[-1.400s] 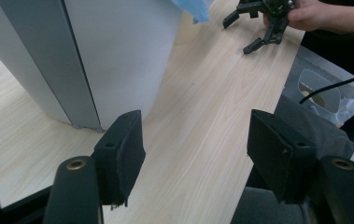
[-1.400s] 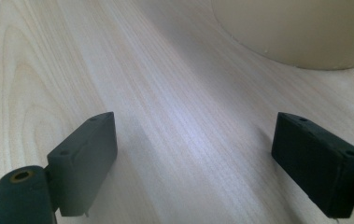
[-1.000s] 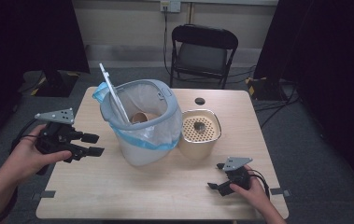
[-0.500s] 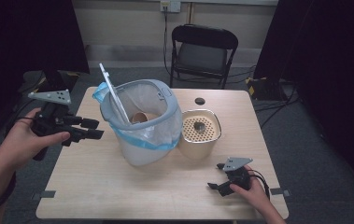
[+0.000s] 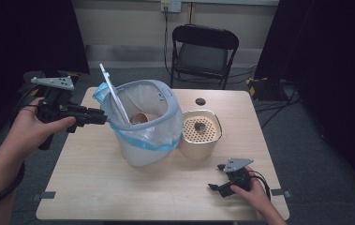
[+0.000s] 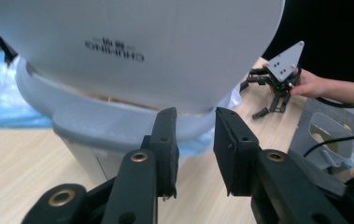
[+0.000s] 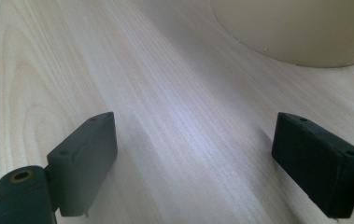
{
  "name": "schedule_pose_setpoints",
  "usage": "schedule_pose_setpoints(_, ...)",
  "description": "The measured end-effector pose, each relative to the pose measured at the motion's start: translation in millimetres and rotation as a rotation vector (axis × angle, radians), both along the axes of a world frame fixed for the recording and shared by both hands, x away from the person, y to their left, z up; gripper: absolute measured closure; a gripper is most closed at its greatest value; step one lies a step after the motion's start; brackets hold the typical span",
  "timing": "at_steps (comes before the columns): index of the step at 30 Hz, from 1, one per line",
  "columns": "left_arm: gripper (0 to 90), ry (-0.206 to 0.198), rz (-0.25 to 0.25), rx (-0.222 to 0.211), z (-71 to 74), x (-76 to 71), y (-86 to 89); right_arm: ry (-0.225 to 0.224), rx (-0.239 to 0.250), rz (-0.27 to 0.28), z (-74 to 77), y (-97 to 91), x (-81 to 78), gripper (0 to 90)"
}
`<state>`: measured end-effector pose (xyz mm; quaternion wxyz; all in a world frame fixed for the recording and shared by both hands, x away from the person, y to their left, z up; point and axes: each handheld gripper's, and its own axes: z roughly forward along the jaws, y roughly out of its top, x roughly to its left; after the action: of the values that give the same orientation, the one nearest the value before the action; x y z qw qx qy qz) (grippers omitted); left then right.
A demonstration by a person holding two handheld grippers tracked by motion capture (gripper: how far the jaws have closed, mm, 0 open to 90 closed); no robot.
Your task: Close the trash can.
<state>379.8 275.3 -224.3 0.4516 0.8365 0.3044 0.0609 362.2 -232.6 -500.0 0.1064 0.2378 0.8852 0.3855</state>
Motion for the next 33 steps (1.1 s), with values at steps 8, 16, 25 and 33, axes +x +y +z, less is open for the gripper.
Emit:
schedule_pose_setpoints(8, 72.6, -0.002, 0.011, -0.006, 1.3, 6.9, -11.2, 0.003, 0.001, 0.001, 0.0, 0.0, -1.0, 13.5)
schedule_pose_setpoints(16, 74.3, -0.010, 0.026, -0.035, 2.7, 14.5, -19.6, 0.001, 0.000, 0.000, 0.0, -0.1, -1.5, 13.5)
schedule_pose_setpoints(25, 74.6, 0.003, 0.045, -0.023, -0.4, 21.8, -21.2, 0.002, 0.000, 0.001, 0.0, -0.1, -2.0, 13.5)
schedule_pose_setpoints(33, 75.2, -0.006, 0.054, -0.033, 3.4, 27.0, -25.1, 0.001, 0.000, 0.002, 0.0, -0.2, -2.2, 13.5)
